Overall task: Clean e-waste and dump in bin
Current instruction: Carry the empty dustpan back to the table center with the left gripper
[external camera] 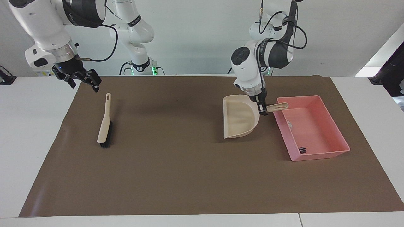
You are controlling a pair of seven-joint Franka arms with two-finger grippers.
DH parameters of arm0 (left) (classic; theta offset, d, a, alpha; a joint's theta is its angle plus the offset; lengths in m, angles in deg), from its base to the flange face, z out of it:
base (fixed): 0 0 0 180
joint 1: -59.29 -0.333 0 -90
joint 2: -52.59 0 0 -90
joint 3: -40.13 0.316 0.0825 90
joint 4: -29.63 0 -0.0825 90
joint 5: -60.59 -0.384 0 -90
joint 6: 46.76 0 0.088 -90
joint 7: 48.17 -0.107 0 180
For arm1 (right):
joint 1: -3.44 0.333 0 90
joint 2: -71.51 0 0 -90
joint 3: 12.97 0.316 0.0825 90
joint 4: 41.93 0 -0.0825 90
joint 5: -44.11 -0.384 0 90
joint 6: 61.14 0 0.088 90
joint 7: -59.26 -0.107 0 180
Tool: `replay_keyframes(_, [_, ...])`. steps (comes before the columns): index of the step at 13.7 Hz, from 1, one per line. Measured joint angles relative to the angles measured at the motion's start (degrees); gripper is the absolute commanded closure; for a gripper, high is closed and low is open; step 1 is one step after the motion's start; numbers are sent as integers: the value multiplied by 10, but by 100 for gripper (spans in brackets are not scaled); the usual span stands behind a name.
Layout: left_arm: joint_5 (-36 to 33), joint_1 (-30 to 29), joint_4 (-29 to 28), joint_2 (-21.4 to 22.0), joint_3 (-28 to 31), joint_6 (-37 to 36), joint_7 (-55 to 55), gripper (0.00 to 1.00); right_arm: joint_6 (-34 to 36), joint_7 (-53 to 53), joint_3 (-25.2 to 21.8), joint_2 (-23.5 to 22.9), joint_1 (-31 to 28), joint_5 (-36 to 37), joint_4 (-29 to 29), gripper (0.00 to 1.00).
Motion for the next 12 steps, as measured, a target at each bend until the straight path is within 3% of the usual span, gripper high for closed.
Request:
replay_keyframes(8, [24, 90, 55, -106, 0, 32, 127, 100, 32, 0, 9, -5, 7, -5, 31, 0])
replay_keyframes(11, [24, 90, 48, -113, 5, 66, 128, 100, 32, -3, 32, -5, 7, -8, 32, 0])
replay_keyframes(12, [24, 90, 42, -113, 6, 81, 128, 78, 32, -11, 40, -5, 8, -9, 32, 0])
